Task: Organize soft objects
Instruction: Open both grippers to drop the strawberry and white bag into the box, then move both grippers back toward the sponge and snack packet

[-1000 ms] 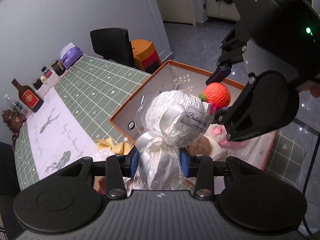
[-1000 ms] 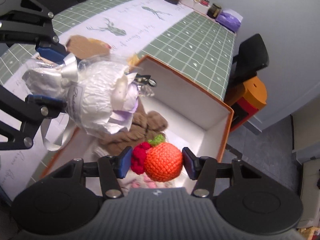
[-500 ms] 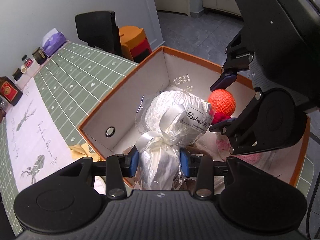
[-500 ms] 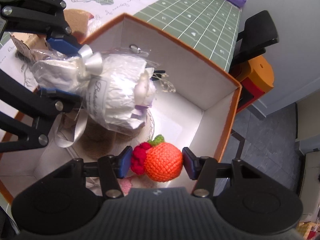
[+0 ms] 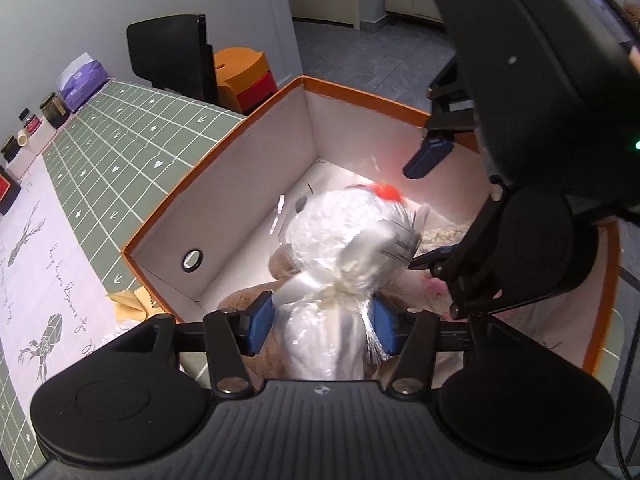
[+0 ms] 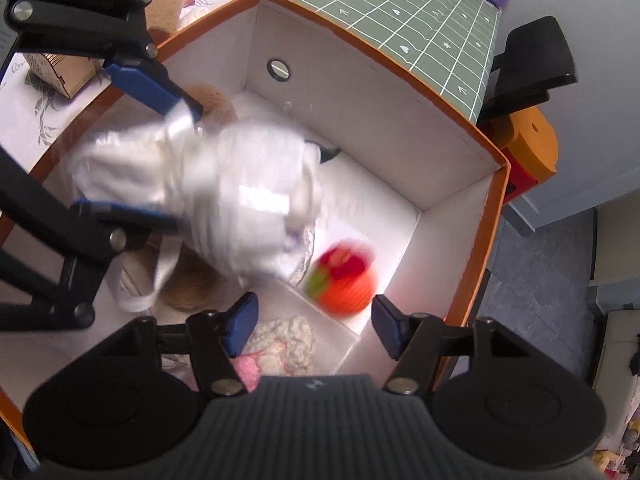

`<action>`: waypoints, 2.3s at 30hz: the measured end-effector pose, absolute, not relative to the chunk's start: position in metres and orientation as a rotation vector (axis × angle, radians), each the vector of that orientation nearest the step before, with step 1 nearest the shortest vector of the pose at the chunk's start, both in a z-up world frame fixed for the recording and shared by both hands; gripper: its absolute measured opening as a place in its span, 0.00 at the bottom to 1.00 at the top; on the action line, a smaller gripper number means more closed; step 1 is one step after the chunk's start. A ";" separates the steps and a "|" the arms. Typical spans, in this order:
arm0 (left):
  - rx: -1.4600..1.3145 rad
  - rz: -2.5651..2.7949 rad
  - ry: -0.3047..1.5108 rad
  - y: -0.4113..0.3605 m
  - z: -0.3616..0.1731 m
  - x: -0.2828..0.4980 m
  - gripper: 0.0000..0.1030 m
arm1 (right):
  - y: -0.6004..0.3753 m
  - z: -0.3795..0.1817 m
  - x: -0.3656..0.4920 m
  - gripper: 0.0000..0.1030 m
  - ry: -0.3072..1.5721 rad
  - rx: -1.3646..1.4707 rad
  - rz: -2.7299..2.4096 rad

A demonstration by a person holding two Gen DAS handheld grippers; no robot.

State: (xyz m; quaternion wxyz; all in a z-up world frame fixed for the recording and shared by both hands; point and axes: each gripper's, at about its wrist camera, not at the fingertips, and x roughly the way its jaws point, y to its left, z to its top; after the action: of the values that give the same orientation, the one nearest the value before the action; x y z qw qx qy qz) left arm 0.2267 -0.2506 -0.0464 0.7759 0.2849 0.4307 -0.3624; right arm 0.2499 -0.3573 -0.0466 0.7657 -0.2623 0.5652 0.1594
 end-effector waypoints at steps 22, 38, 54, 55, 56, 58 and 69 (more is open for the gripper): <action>0.559 -0.724 0.826 -0.168 0.026 0.155 0.66 | -0.315 0.030 0.189 0.67 1.041 -0.595 0.365; 0.283 -0.450 0.687 -0.053 0.038 0.122 0.65 | -0.213 0.042 0.140 0.67 0.803 -0.344 0.518; 0.158 -0.300 0.706 -0.006 -0.016 0.108 0.65 | -0.161 -0.012 0.140 0.67 0.774 -0.346 0.511; 0.152 -0.303 0.710 -0.005 -0.018 0.110 0.65 | -0.161 -0.013 0.143 0.67 0.776 -0.358 0.505; 0.148 -0.303 0.712 -0.004 -0.018 0.113 0.65 | -0.160 -0.014 0.146 0.67 0.777 -0.371 0.500; 0.145 -0.299 0.709 -0.003 -0.018 0.119 0.65 | -0.159 -0.015 0.152 0.67 0.771 -0.409 0.489; 0.165 -0.285 0.727 -0.006 -0.014 0.163 0.65 | -0.154 -0.021 0.205 0.67 0.778 -0.603 0.484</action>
State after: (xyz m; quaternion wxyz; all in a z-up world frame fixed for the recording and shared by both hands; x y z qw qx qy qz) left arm 0.1631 -0.0057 -0.0135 0.9215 0.0804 0.3537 -0.1387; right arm 0.2047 -0.1538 -0.0215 0.8532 -0.2868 0.3700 0.2301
